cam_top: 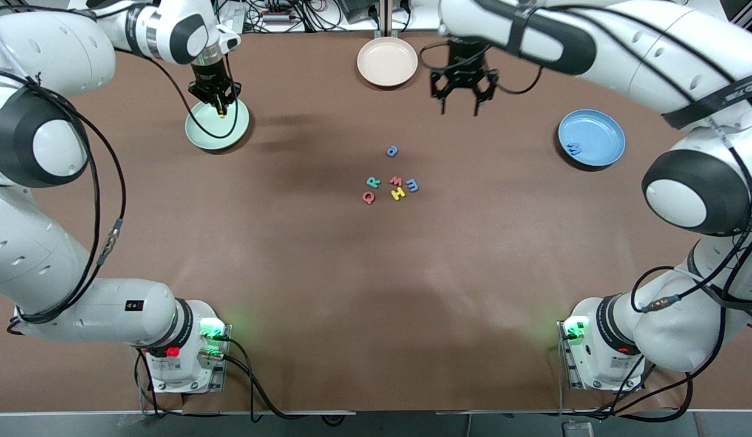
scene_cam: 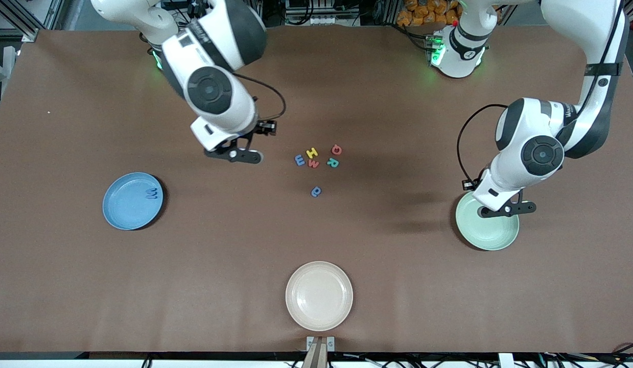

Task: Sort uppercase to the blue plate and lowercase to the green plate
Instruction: 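Carry the yellow h to the green plate while the right gripper returns, then open the left gripper to drop the h onto the green plate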

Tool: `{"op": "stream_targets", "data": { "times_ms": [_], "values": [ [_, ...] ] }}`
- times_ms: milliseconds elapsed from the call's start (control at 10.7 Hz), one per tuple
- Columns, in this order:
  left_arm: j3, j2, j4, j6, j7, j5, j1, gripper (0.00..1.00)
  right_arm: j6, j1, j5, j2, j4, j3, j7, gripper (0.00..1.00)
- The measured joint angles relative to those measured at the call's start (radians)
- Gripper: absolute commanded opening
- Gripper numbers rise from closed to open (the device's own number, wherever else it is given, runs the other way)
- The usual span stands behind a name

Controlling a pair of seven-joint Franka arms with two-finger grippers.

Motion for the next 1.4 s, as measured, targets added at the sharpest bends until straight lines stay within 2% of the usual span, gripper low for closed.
{"op": "stream_targets", "data": {
  "times_ms": [559, 652, 745, 838, 932, 1211, 1397],
  "values": [
    [0.001, 0.089, -0.097, 0.257, 0.055, 0.031, 0.088, 0.00, 0.403, 0.162, 0.001, 0.102, -0.129, 0.039, 0.295, 0.76],
    [0.001, 0.104, -0.098, 0.269, 0.055, 0.031, 0.091, 0.11, 0.492, 0.185, 0.001, 0.130, -0.148, 0.041, 0.335, 0.76],
    [0.002, 0.114, -0.097, 0.277, 0.055, 0.039, 0.094, 0.45, 0.560, 0.209, 0.001, 0.158, -0.160, 0.042, 0.370, 0.76],
    [0.002, 0.122, -0.095, 0.282, 0.055, 0.054, 0.097, 0.91, 0.604, 0.234, 0.001, 0.186, -0.162, 0.043, 0.400, 0.76],
    [0.002, 0.126, -0.090, 0.284, 0.055, 0.065, 0.099, 1.00, 0.636, 0.254, 0.001, 0.208, -0.163, 0.043, 0.420, 0.76],
    [0.003, 0.126, -0.045, 0.281, 0.074, 0.094, 0.105, 1.00, 0.718, 0.296, 0.001, 0.265, -0.164, 0.044, 0.461, 0.76],
    [0.003, 0.118, 0.009, 0.229, 0.082, 0.098, 0.110, 1.00, 0.740, 0.304, 0.000, 0.293, -0.164, 0.044, 0.468, 0.75]
  ]
}}
